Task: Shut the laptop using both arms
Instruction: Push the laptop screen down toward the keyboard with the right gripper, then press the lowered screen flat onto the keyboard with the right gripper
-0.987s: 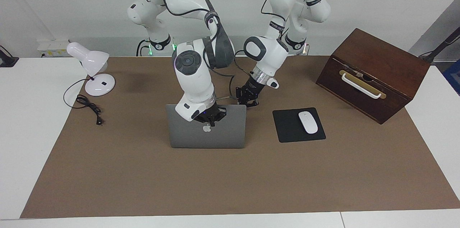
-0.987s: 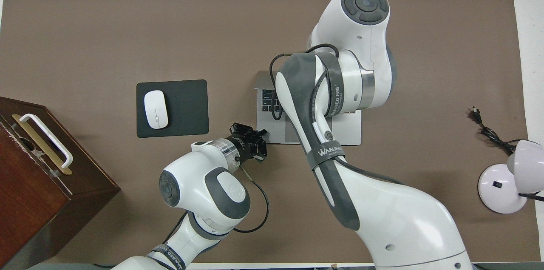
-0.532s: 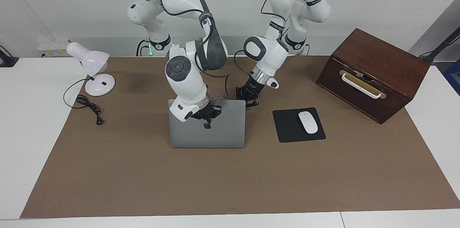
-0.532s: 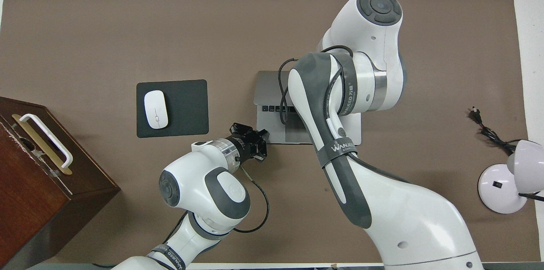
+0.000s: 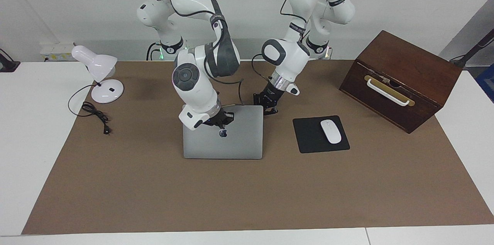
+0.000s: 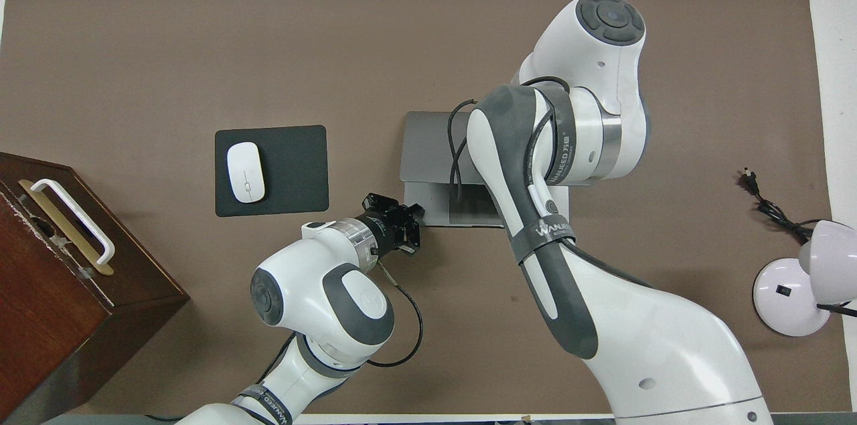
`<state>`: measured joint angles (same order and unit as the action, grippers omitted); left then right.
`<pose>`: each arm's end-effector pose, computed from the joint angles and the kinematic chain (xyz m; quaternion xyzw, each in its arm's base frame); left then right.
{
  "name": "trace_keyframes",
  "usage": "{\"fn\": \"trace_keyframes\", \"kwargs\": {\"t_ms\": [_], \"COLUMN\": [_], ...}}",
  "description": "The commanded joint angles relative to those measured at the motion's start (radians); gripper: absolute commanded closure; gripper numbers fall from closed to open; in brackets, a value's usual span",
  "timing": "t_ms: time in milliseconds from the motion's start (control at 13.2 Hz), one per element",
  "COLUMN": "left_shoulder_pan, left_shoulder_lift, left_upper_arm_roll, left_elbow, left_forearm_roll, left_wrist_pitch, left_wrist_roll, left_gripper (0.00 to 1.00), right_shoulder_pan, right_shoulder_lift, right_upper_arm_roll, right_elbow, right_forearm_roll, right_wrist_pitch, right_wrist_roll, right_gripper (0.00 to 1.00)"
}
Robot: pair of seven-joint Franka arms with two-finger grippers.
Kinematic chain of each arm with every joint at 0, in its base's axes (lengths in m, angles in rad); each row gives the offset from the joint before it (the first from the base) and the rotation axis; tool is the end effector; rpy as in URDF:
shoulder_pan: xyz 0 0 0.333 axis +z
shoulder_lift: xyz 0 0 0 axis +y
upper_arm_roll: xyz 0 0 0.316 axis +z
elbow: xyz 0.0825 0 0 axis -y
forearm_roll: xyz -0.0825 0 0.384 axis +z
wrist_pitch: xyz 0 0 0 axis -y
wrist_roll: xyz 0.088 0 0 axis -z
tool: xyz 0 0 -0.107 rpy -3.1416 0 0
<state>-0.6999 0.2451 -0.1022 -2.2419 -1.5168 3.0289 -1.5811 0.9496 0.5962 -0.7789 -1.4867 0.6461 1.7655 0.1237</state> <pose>0.4226 -0.3283 0.2742 0.3996 0.8570 -0.1780 0.2725 0.6297 0.2556 0.3898 -0.9916 0.0326 0.0815 0.0946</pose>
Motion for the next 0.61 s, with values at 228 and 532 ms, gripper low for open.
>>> {"fn": "trace_keyframes", "kwargs": {"t_ms": [228, 532], "left_shoulder_pan": [-0.017, -0.015], "left_shoulder_lift": [-0.015, -0.023], "left_upper_arm_roll": [0.009, 0.009], "left_elbow": [-0.08, -0.091], "left_forearm_roll": [-0.029, -0.029], "left_wrist_pitch": [-0.002, -0.005], "left_wrist_roll": [0.035, 0.044], "left_gripper": [1.0, 1.0], "right_shoulder_pan": [0.014, 0.015], "right_shoulder_lift": [-0.036, -0.049], "right_upper_arm_roll": [0.003, 0.003], "right_elbow": [-0.079, -0.086], "right_forearm_roll": [0.041, 0.041], "right_wrist_pitch": [-0.015, -0.044], "right_wrist_roll": [-0.026, -0.016], "right_gripper": [1.0, 1.0]}}
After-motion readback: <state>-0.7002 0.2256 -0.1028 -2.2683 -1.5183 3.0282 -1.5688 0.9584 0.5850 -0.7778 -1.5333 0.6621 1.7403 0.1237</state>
